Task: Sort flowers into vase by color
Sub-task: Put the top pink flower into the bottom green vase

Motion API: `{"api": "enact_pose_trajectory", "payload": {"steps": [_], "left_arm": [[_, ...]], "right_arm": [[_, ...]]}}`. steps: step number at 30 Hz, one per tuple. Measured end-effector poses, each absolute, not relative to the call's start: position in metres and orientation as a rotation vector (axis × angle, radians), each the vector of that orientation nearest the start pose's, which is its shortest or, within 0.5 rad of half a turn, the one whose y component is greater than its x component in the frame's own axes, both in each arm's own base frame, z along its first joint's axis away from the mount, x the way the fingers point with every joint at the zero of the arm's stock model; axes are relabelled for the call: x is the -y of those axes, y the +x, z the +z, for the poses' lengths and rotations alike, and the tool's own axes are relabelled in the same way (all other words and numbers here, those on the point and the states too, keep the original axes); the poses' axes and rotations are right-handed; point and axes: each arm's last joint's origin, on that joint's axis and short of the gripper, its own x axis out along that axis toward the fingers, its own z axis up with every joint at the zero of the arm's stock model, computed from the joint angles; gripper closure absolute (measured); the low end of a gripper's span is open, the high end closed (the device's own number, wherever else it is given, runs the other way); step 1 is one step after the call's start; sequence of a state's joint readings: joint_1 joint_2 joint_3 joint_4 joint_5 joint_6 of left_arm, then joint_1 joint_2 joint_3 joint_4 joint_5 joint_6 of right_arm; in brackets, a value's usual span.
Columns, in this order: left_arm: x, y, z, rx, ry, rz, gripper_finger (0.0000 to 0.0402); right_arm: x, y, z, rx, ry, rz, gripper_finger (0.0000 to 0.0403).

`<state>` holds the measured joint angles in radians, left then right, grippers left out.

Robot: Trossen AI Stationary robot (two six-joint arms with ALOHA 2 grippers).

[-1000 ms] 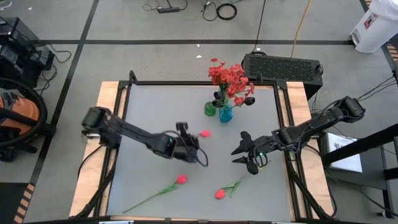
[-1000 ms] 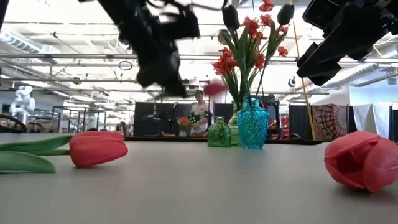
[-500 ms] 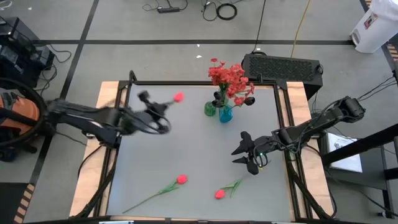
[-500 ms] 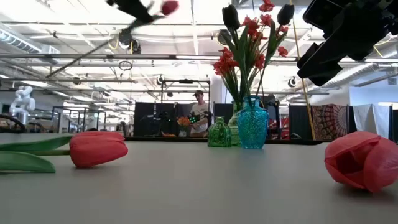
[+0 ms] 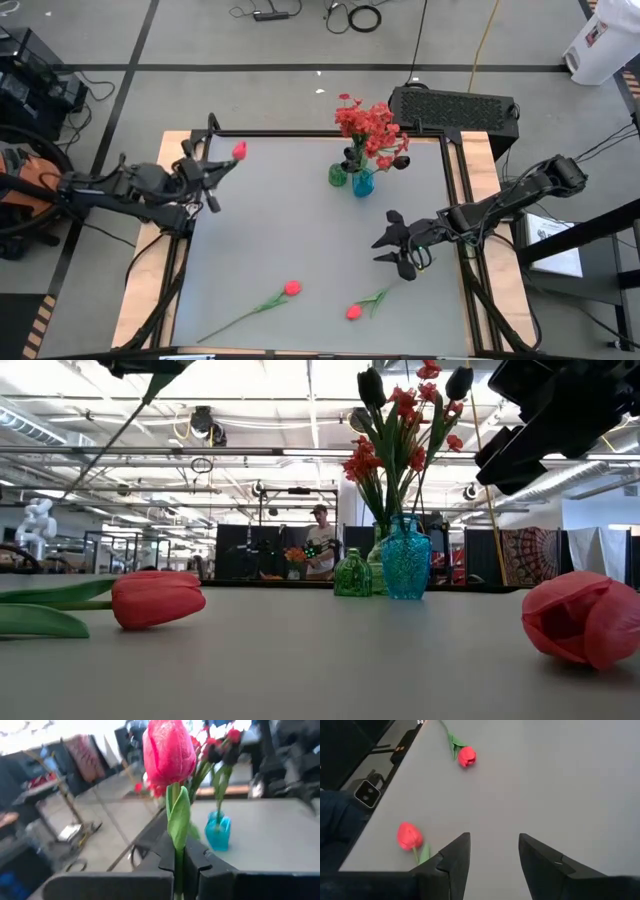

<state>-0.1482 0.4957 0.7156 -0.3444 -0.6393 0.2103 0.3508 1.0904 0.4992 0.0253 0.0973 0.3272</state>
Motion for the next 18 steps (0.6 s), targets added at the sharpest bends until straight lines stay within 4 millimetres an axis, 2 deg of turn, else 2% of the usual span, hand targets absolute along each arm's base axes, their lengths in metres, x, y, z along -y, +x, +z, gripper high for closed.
{"api": "enact_pose_trajectory", "payload": {"steps": [11,18], "left_arm": [[-0.002,0.119,0.311,0.128,0.331,0.452,0.0398],[-0.008,0.124,0.307,0.142,0.305,0.462,0.0399]], "right_arm": [[-0.068,0.205,0.199,-0.557,0.128,0.052,0.0243],[-0.068,0.205,0.199,-0.557,0.127,0.053,0.0243]]}}
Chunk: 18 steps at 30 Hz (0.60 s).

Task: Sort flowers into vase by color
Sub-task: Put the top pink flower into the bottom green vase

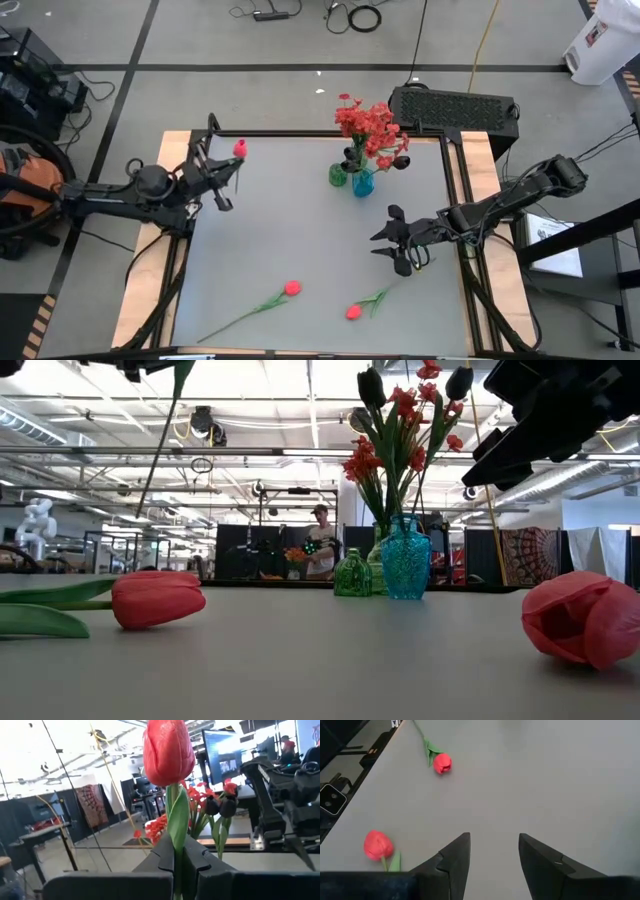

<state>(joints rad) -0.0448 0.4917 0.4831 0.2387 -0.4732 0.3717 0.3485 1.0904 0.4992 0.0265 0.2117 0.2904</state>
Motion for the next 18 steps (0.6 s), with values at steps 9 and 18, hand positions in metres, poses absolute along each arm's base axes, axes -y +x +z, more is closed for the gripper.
{"api": "enact_pose_trajectory", "payload": {"steps": [9,18], "left_arm": [[-0.01,0.144,0.302,0.13,0.275,0.413,0.039],[-0.015,0.174,0.297,0.163,0.279,0.402,0.0388]], "right_arm": [[-0.068,0.205,0.199,-0.557,0.132,0.052,0.0243],[-0.068,0.205,0.199,-0.557,0.134,0.051,0.0243]]}}
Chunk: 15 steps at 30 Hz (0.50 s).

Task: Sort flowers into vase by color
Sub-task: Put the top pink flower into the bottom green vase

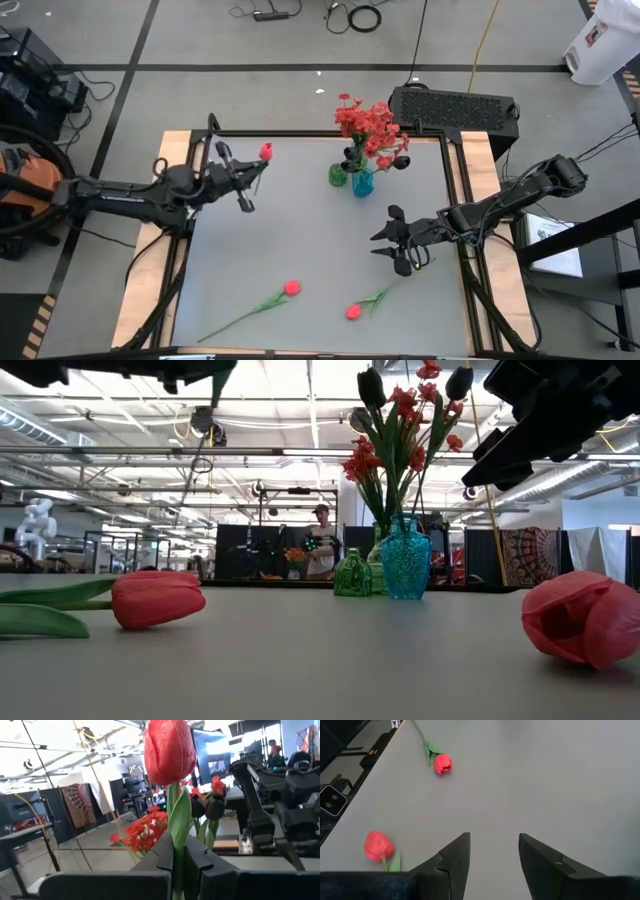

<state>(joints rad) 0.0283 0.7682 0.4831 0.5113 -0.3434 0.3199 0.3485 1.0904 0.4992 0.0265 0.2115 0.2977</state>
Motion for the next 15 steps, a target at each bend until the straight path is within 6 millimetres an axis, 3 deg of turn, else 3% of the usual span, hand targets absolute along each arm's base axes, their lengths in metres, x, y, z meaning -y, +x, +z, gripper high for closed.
{"api": "enact_pose_trajectory", "payload": {"steps": [15], "left_arm": [[-0.042,0.21,0.284,0.253,0.259,0.461,0.0387]], "right_arm": [[-0.068,0.205,0.2,-0.55,0.134,0.053,0.0243]]}}
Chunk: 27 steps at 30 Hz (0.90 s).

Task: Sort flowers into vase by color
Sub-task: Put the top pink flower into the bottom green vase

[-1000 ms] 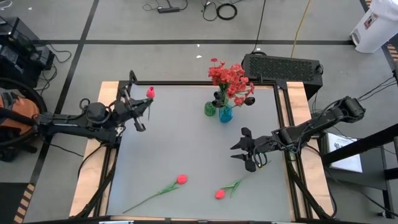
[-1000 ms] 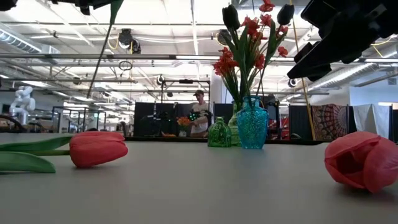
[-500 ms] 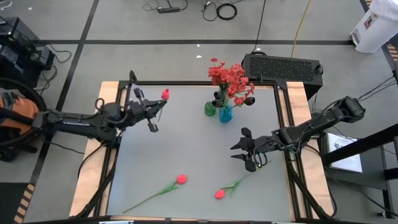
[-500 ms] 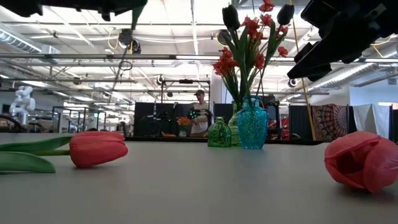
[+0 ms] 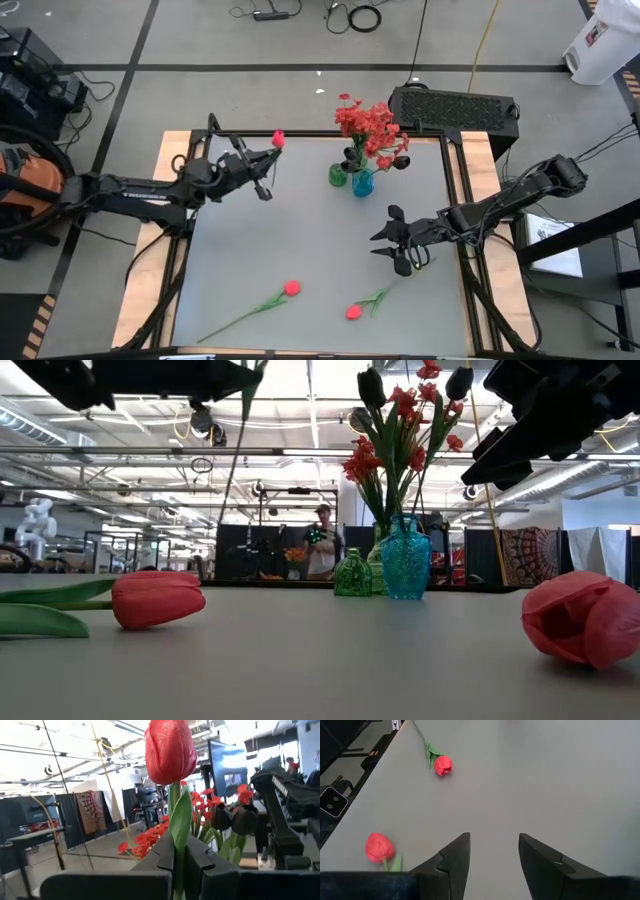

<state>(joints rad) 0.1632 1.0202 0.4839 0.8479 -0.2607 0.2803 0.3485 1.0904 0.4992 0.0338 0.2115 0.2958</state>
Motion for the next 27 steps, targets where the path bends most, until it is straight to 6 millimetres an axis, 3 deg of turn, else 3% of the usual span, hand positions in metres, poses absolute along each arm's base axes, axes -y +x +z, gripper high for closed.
{"api": "enact_pose_trajectory", "payload": {"steps": [21,27], "left_arm": [[-0.098,0.236,0.254,0.41,0.19,0.419,0.0387],[-0.106,0.247,0.256,0.416,0.18,0.385,0.0387]], "right_arm": [[-0.068,0.205,0.2,-0.55,0.133,0.054,0.0243],[-0.068,0.205,0.2,-0.549,0.128,0.055,0.0243]]}}
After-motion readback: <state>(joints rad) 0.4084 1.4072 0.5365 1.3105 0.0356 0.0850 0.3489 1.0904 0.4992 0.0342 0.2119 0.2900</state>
